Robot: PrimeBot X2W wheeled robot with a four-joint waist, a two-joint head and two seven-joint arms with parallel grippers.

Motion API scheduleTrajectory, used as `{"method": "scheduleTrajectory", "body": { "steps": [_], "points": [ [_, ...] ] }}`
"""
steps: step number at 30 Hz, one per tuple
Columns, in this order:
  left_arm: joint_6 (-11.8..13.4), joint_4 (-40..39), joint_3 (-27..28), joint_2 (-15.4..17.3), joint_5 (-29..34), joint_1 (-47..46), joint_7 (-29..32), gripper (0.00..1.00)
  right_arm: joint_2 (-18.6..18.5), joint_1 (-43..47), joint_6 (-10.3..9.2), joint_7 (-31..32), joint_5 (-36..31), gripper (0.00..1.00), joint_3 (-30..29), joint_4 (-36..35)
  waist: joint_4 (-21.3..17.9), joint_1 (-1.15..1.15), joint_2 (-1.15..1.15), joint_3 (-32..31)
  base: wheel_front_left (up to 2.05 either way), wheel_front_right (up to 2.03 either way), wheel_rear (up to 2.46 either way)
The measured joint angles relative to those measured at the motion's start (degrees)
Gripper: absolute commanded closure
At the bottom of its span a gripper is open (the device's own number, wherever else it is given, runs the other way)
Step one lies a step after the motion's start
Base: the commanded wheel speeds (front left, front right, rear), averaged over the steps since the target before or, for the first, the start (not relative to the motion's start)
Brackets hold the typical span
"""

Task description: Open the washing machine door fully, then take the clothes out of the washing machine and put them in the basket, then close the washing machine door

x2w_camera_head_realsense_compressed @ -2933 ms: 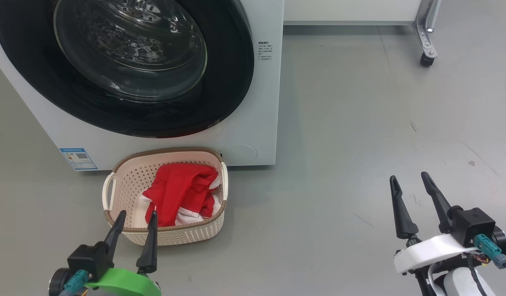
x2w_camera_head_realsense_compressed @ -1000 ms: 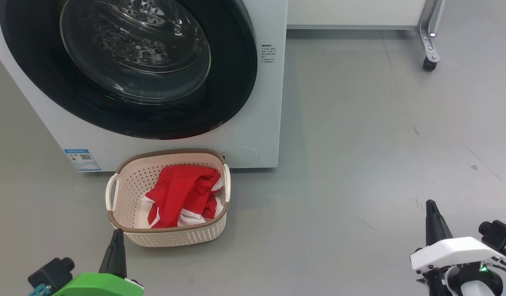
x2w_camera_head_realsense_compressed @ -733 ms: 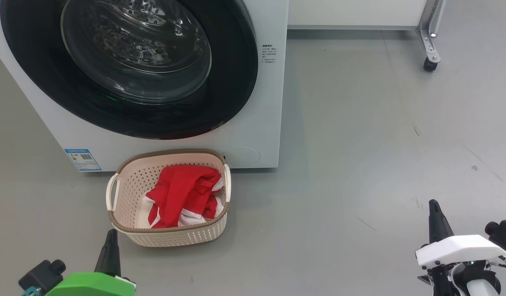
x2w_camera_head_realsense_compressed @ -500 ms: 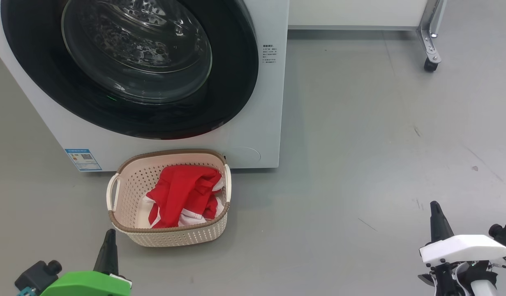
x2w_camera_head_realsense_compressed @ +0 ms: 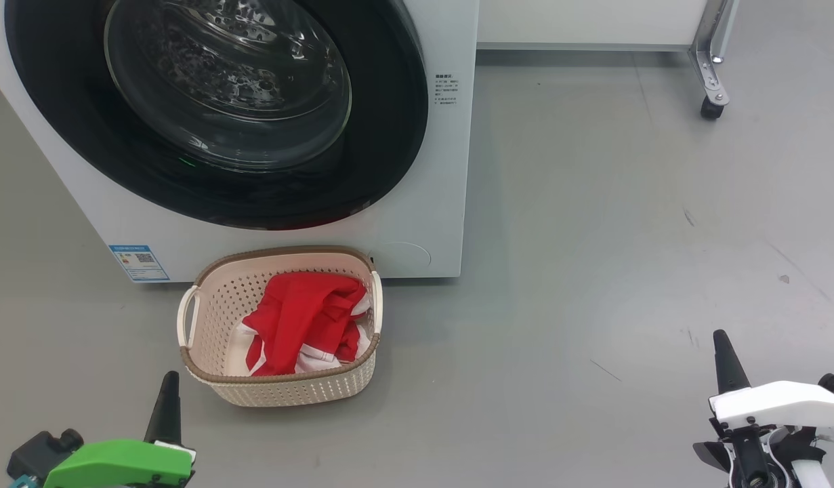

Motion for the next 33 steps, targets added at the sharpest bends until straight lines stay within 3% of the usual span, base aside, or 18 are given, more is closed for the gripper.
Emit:
{"method": "scheduleTrajectory", "body": {
  "steps": [33],
  "points": [
    [-0.01,-0.70,3.36,0.65,-22.13,-2.20,5.98,1.00,1.35,-2.36,1.87,6.30,23.54,1.00,-5.68,1.19,0.44,0.00,0.00,-0.15,0.00,0.00,0.00]
  ]
}}
